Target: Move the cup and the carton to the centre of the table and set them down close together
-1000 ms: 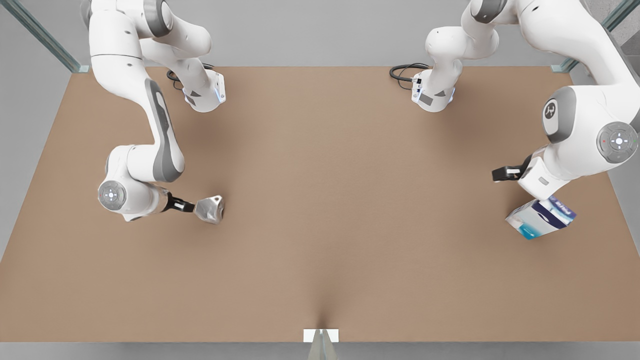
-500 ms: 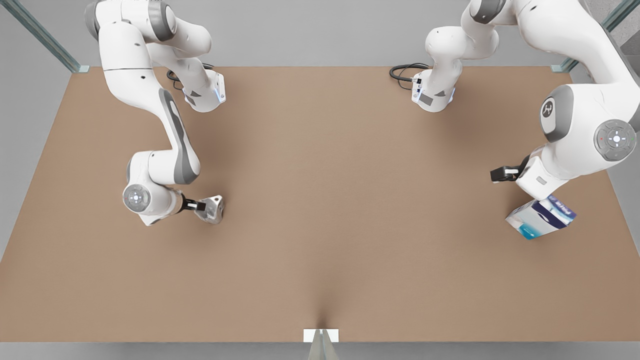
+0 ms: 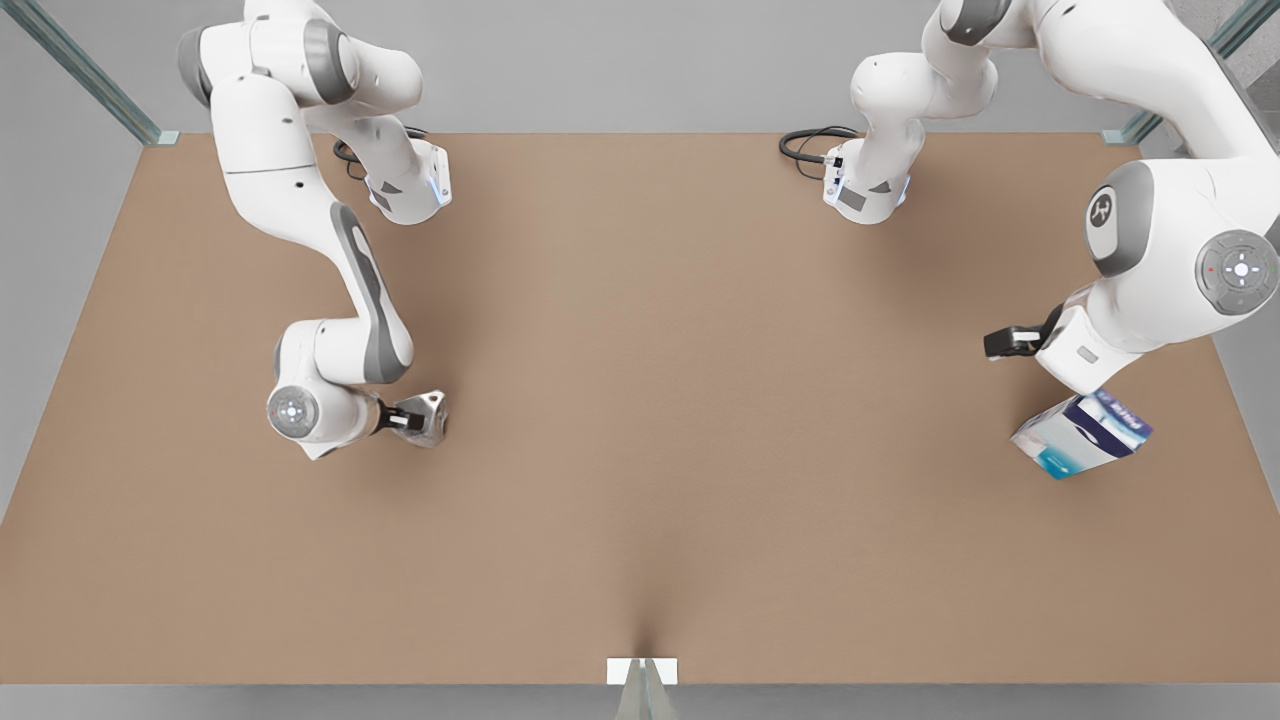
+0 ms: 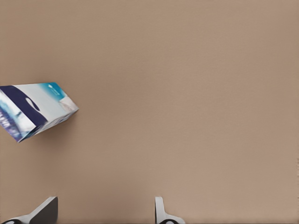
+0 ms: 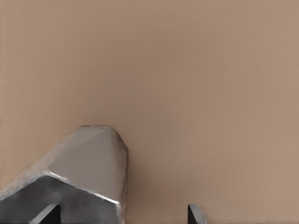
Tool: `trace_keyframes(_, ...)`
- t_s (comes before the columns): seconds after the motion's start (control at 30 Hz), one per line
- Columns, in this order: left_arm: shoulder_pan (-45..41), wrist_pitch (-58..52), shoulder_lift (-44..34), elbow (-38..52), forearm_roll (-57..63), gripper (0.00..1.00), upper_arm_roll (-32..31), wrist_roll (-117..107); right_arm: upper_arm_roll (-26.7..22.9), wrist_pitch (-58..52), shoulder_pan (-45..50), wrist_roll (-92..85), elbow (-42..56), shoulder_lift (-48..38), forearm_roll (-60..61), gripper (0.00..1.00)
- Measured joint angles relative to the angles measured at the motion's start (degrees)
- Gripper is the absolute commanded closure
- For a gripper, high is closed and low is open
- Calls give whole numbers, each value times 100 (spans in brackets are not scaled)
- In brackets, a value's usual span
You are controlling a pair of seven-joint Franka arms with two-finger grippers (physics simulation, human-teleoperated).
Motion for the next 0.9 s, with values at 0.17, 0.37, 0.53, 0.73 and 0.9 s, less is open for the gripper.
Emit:
trace_keyframes(0.17, -10, 1, 0, 0, -29, 0, 0, 9, 0, 4, -64, -17, 18, 158, 120, 70)
trace_keyframes(0.37, -4, 6, 0, 0, -33, 0, 0, 9, 0, 171, -89, -17, 36, 256, 197, 79)
trace_keyframes(0.53, -10, 8, 9, 0, -32, 0, 9, -17, 9, 250, -71, -1, 72, 295, 194, 79)
trace_keyframes(0.73, -10, 10, 10, 0, -26, 0, 12, -412, 386, 234, -351, 49, 80, 158, 170, 79)
trace_keyframes(0.9, -20, 46, 9, -9, 4, 0, 0, -1083, 806, 196, -212, 87, 860, 255, 222, 79)
